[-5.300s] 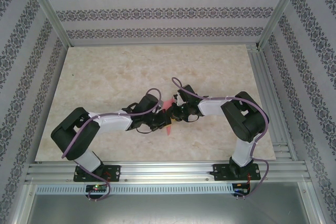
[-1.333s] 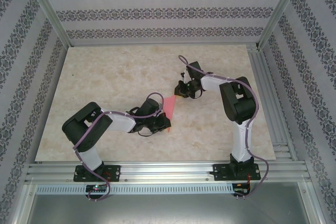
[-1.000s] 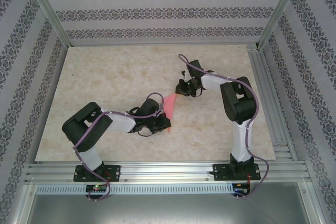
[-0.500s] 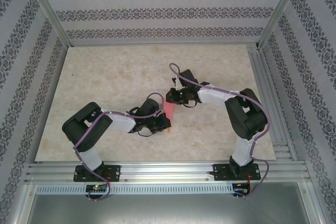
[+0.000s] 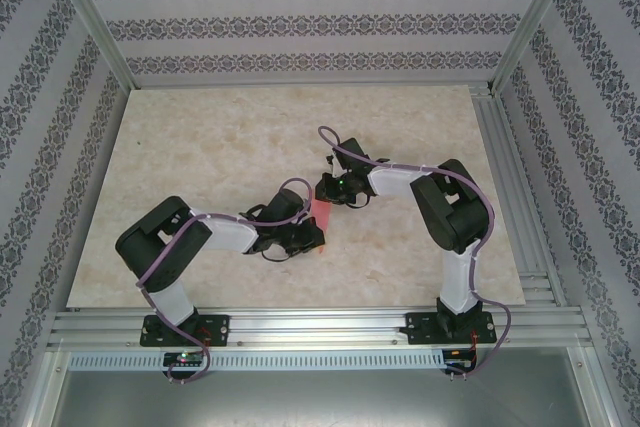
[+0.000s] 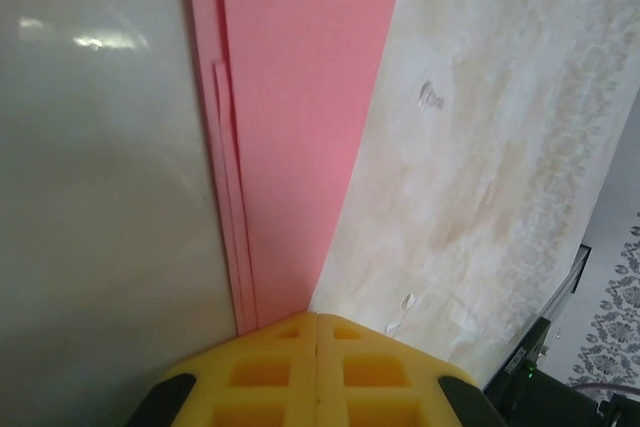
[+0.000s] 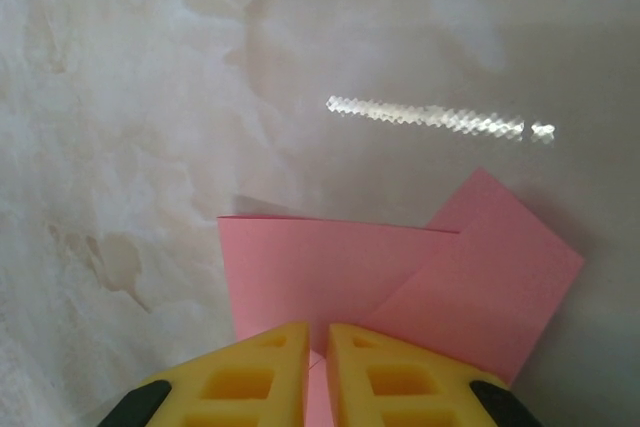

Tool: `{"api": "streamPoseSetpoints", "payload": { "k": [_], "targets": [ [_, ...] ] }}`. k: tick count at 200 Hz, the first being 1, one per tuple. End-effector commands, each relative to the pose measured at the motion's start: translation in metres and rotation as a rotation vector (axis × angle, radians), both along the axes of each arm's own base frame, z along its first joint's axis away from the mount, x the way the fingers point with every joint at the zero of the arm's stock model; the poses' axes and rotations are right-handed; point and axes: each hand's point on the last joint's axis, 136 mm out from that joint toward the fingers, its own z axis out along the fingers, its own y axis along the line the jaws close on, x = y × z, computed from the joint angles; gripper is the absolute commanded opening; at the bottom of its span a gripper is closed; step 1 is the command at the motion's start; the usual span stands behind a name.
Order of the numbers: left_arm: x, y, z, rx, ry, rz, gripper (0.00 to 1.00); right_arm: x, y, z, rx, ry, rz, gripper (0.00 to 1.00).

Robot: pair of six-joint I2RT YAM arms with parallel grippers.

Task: Fold a paper plane with a square sheet of paper (fold left side to right side)
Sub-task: Fold the wing for the fifth time at the center of the table.

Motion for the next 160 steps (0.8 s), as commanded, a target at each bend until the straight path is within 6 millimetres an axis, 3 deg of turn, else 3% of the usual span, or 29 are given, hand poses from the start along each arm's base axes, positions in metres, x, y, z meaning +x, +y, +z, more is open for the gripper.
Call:
{"api": "streamPoseSetpoints", "payload": {
  "k": [1,41,75,101,121,137,160],
  "targets": [
    [-0.044,0.011,-0.016,0.081,0.102,-0.111,0.0,0.002,-0.019,-0.031,-0.093,0.042,-0.045,0.15],
    [-0.063,0.012,-0.02,0.1,0.131,-0.164,0.0,0.003,-0.018,-0.03,-0.089,0.043,-0.045,0.15],
    [-0.06,0.012,-0.012,0.083,0.106,-0.147,0.0,0.005,-0.012,-0.021,-0.06,0.022,-0.032,0.15],
    [-0.046,0.005,0.019,0.055,0.022,-0.158,0.0,0.013,-0.005,0.008,-0.03,-0.037,-0.008,0.19],
    [-0.032,0.008,0.049,0.053,-0.049,-0.156,0.12,0.022,-0.007,0.039,-0.047,-0.096,-0.001,0.26],
    [-0.021,0.021,0.069,0.065,-0.09,-0.14,0.19,0.028,-0.015,0.066,-0.074,-0.155,-0.007,0.34],
    [-0.003,0.057,0.09,0.099,-0.129,-0.072,0.29,0.028,-0.033,0.095,-0.154,-0.211,-0.022,0.43]
  ]
}}
